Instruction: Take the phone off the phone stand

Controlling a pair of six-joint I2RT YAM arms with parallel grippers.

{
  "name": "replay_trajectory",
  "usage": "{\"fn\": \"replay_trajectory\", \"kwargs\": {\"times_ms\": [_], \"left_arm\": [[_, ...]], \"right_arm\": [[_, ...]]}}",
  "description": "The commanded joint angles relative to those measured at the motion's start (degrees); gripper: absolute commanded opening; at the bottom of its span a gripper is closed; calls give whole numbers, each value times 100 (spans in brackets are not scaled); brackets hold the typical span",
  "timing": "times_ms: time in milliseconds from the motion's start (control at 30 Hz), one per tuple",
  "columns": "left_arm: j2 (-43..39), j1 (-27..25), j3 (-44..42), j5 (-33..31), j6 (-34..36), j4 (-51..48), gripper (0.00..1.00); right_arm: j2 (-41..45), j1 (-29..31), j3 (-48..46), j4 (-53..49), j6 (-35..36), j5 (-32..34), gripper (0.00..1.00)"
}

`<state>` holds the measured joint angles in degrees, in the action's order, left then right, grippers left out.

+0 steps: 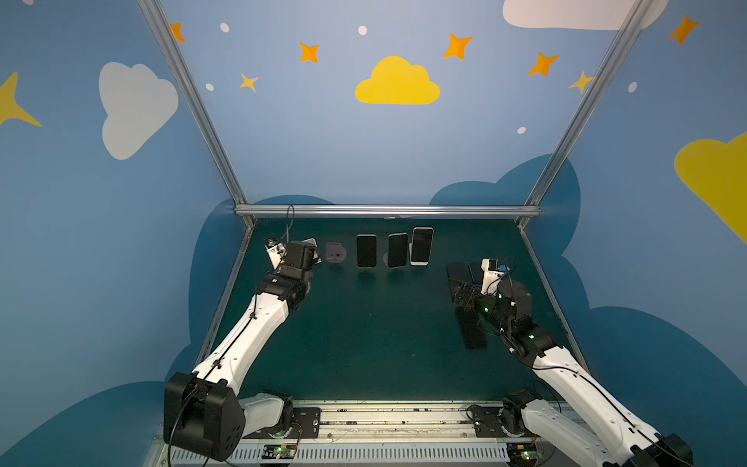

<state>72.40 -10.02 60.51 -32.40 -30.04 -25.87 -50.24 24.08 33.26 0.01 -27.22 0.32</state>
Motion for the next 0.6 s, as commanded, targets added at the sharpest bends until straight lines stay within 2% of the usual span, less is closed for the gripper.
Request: {"fn": "replay_trajectory", "kwargs": {"times_ms": [0, 167, 300, 467, 567], "left_arm": [[452, 633, 515, 389, 140, 44, 60], [1873, 1385, 1194, 1211, 27, 501, 60], [3018, 1505, 1833, 1247, 184, 839, 62], [4231, 1529, 2989, 1280, 334, 228, 61], [4622, 1542, 3348, 1218, 485, 92, 61]], "right_arm": [[-12, 41, -51, 121, -44, -40, 89], [-22, 85, -48, 107, -24, -32, 89], [14, 109, -27, 41, 84, 136, 88], [50, 109, -25, -16, 101, 242, 89], [36, 123, -18, -31, 131, 273, 88]]}}
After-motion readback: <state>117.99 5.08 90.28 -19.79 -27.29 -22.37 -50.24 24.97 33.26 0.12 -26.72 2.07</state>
